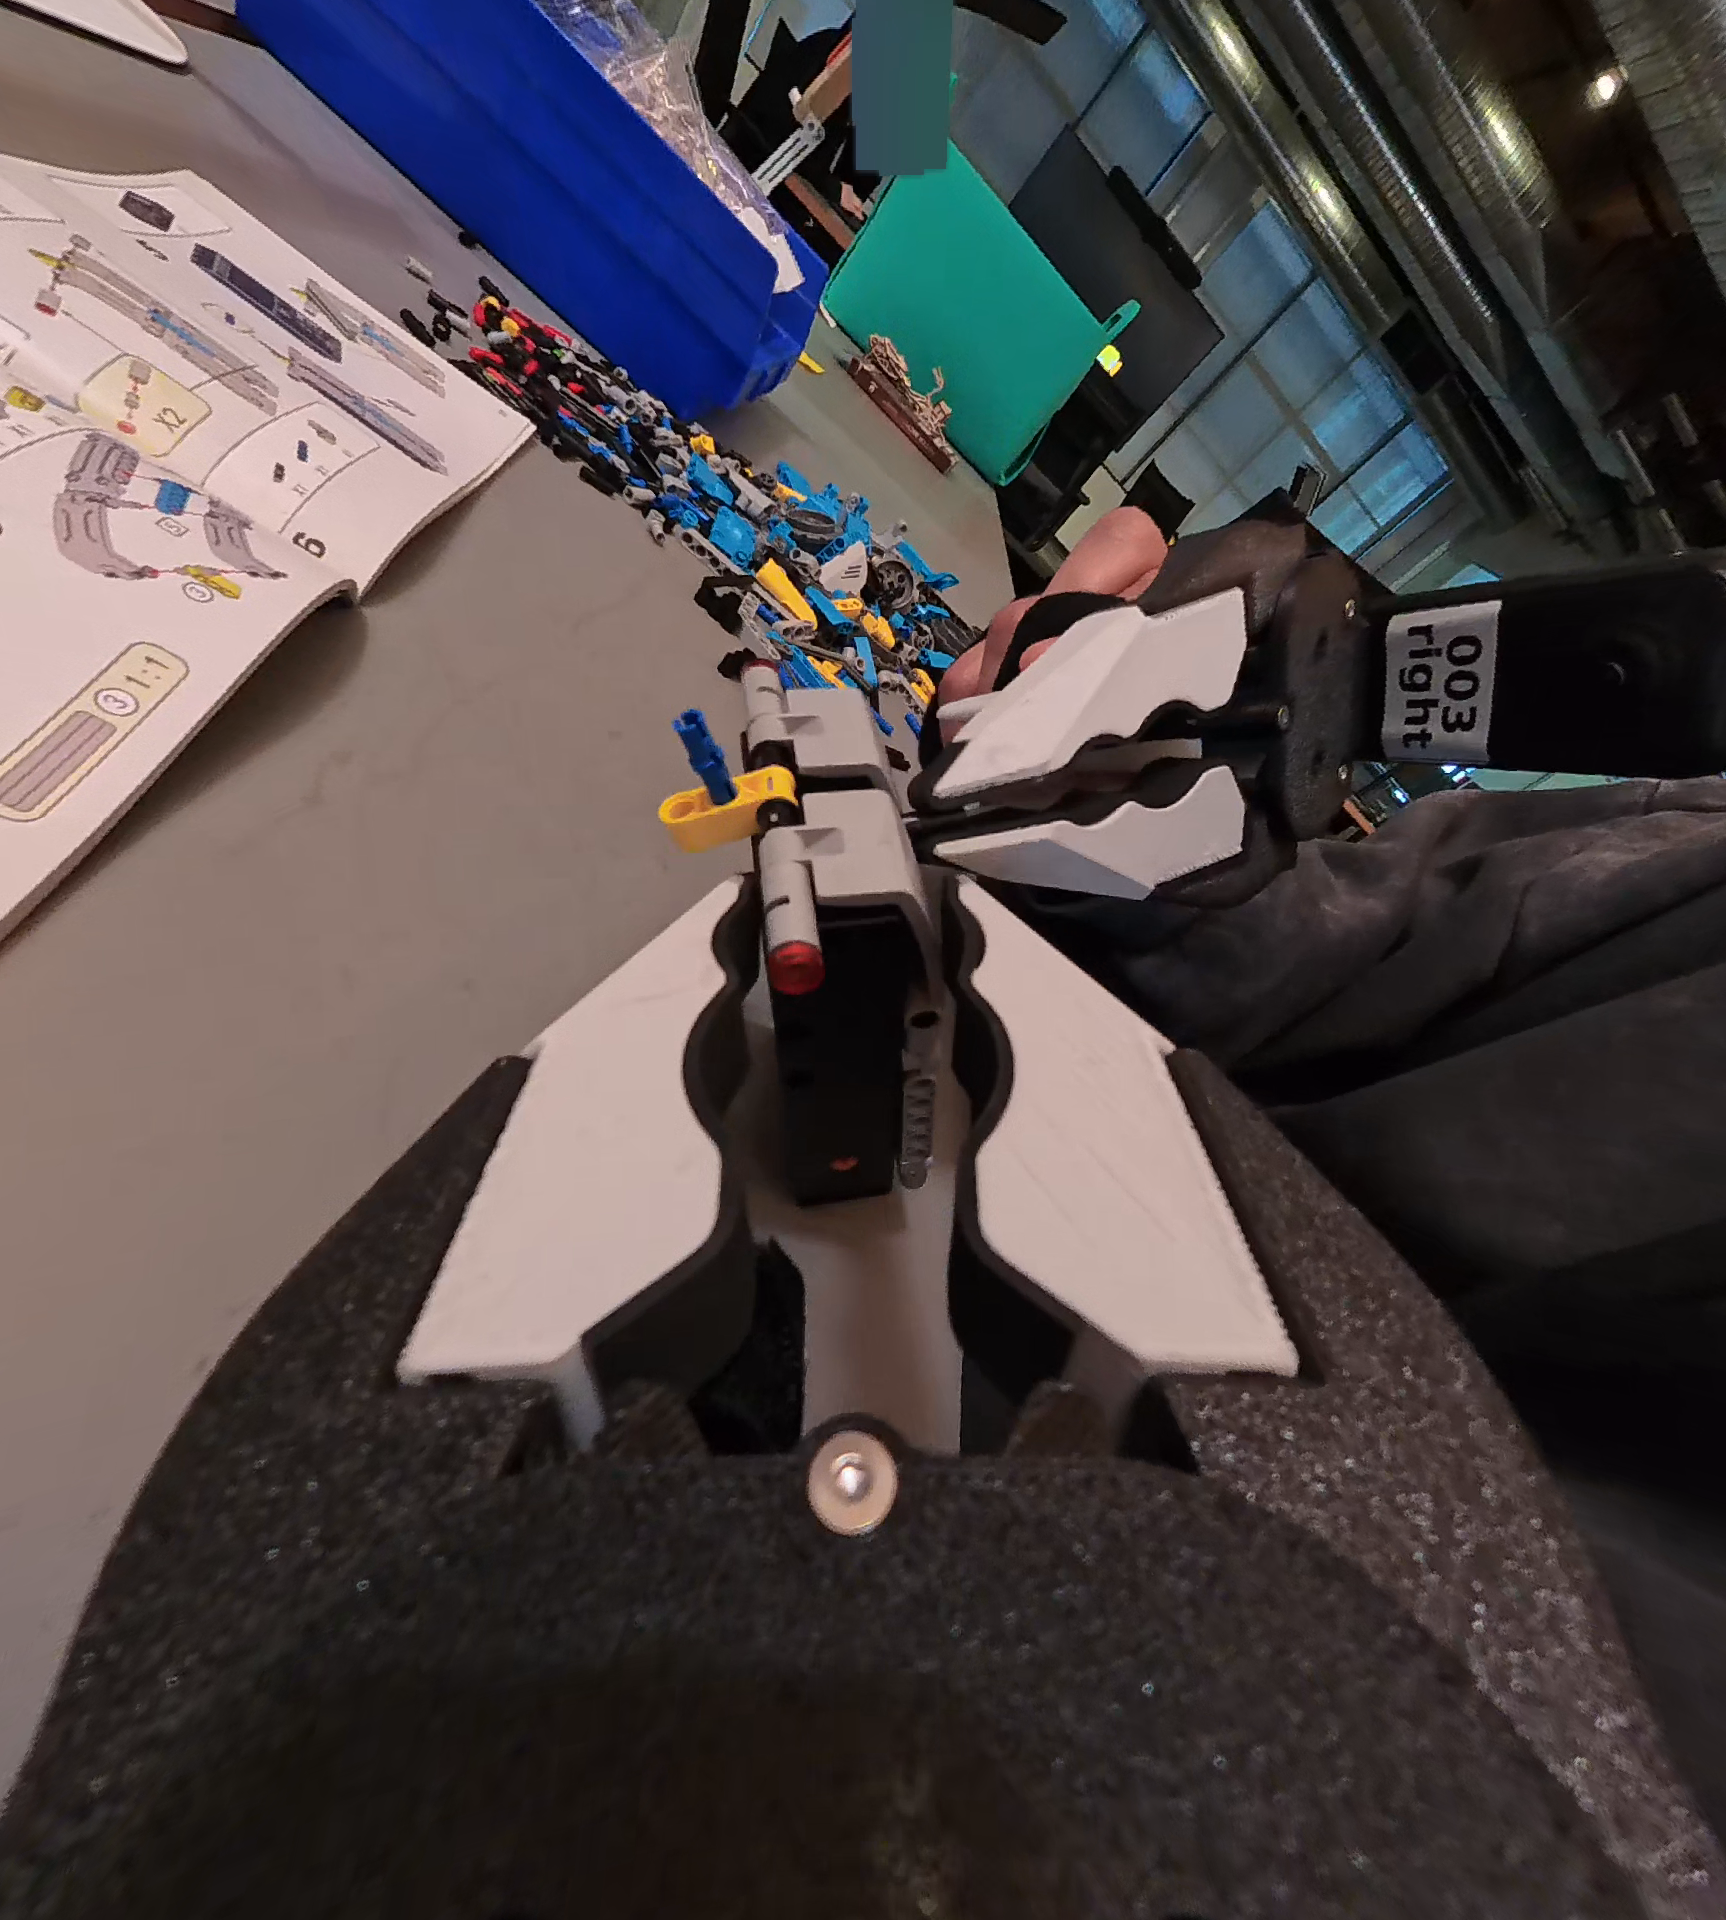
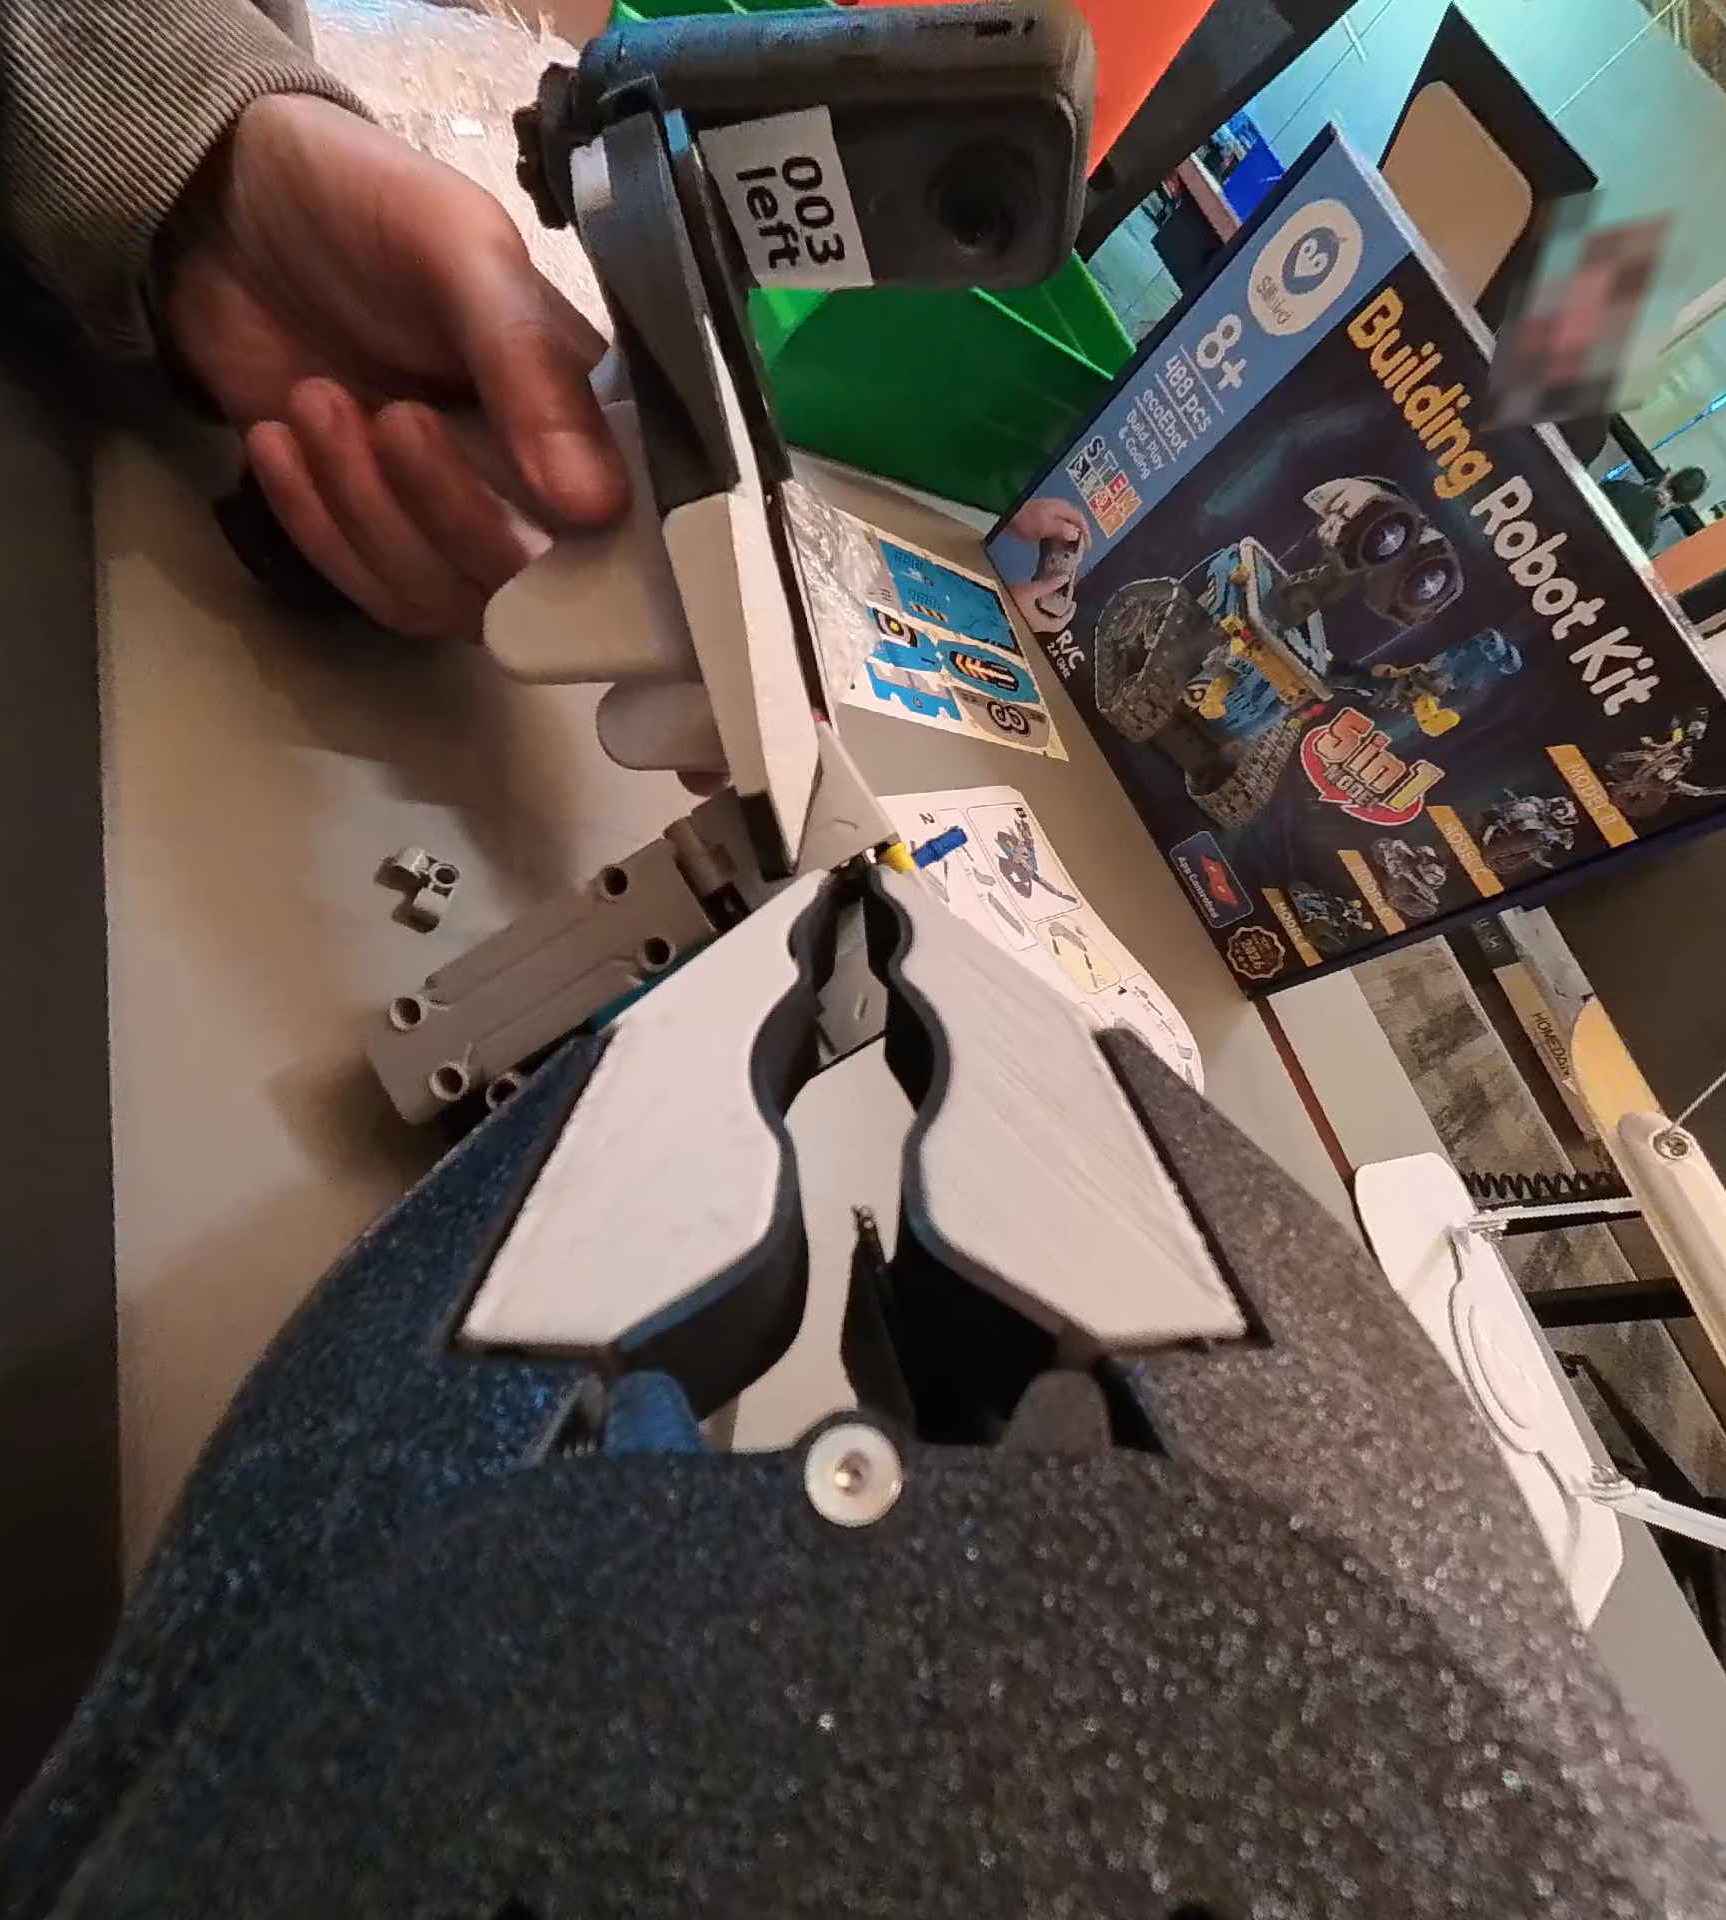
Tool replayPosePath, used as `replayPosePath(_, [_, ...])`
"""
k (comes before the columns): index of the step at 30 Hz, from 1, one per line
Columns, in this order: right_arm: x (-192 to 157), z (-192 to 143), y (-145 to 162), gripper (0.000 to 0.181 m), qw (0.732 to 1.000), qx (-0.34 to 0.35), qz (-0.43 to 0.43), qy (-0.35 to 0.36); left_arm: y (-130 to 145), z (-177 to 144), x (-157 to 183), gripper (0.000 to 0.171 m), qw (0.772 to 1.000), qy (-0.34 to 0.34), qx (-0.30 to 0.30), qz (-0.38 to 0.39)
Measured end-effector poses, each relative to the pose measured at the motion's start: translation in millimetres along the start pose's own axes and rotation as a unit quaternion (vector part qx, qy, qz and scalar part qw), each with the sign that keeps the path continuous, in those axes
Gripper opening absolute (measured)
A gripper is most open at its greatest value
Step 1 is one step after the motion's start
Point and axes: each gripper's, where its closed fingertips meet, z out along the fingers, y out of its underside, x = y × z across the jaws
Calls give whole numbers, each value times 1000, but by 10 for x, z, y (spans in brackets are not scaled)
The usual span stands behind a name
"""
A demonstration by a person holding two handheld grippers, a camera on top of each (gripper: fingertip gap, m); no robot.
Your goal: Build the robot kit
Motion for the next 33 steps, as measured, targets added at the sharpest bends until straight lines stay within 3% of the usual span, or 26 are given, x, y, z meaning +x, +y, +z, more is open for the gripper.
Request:
replayPosePath(5, [-6, -3, -13, 3, 999, -16, -29, 12, 3, -6, 11, 33, 999, -19, -1, 41])
replayPosePath(15, [35, -44, -29, 3, 998, -18, -1, 52, 0, -3, 48, 36, 984, -85, -12, 156])
replayPosePath(28, [-3, -89, -40, 3, 999, 18, 26, 31, 14, 10, 105, 34, 980, -89, -8, 176])
replayPosePath(33, [-16, -89, -22, 4, 996, -1, -76, 41, 18, 9, 99, 34, 983, -84, -9, 163])
